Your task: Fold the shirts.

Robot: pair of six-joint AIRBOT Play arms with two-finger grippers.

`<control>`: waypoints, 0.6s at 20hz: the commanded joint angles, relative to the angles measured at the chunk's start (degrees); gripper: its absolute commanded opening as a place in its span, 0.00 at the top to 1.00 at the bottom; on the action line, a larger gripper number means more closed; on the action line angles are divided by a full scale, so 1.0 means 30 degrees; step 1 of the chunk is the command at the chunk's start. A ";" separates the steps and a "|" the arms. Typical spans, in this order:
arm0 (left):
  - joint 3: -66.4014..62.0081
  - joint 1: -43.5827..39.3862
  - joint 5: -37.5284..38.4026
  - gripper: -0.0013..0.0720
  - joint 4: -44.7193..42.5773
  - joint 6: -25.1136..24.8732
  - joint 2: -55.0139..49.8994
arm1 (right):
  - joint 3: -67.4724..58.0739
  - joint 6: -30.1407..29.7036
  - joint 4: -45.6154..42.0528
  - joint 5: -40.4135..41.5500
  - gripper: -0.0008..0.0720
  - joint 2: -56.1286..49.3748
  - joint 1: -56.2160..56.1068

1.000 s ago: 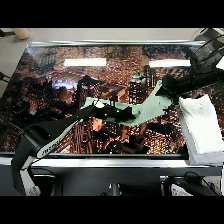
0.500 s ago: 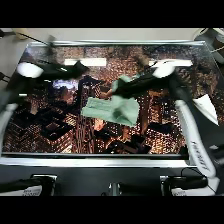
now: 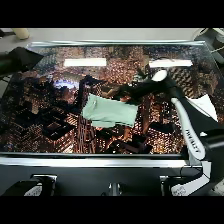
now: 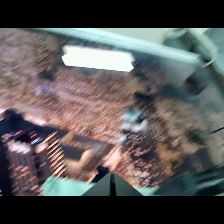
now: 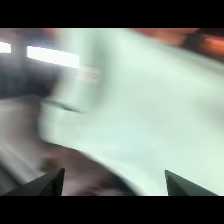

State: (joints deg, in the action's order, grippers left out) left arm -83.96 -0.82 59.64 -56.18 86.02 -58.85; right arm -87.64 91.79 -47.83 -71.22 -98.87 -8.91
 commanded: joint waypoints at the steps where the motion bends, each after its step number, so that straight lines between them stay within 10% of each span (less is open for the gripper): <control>1: 0.0605 0.0087 0.0816 0.95 -0.1268 0.0066 0.0444 | 0.1093 0.1836 -0.6564 -0.4211 0.07 0.0517 0.2769; 9: 0.1821 -0.0707 0.0758 0.95 -0.1268 0.0554 0.0452 | 0.4765 0.0036 0.1421 0.2871 0.15 -0.1413 0.0342; 11: 0.1821 -0.0663 0.0750 0.95 -0.1290 0.0539 0.0452 | 0.4466 -0.0372 0.3759 0.3126 0.94 -0.1523 0.0459; 12: 0.1821 -0.0663 0.0634 0.95 -0.1464 0.0510 0.0452 | 0.3708 -0.1384 0.4772 0.2433 0.97 -0.1443 0.0984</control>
State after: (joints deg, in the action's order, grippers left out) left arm -78.74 -2.70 61.82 -59.92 87.53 -57.54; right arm -74.89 91.24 -43.42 -65.56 -102.48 -6.66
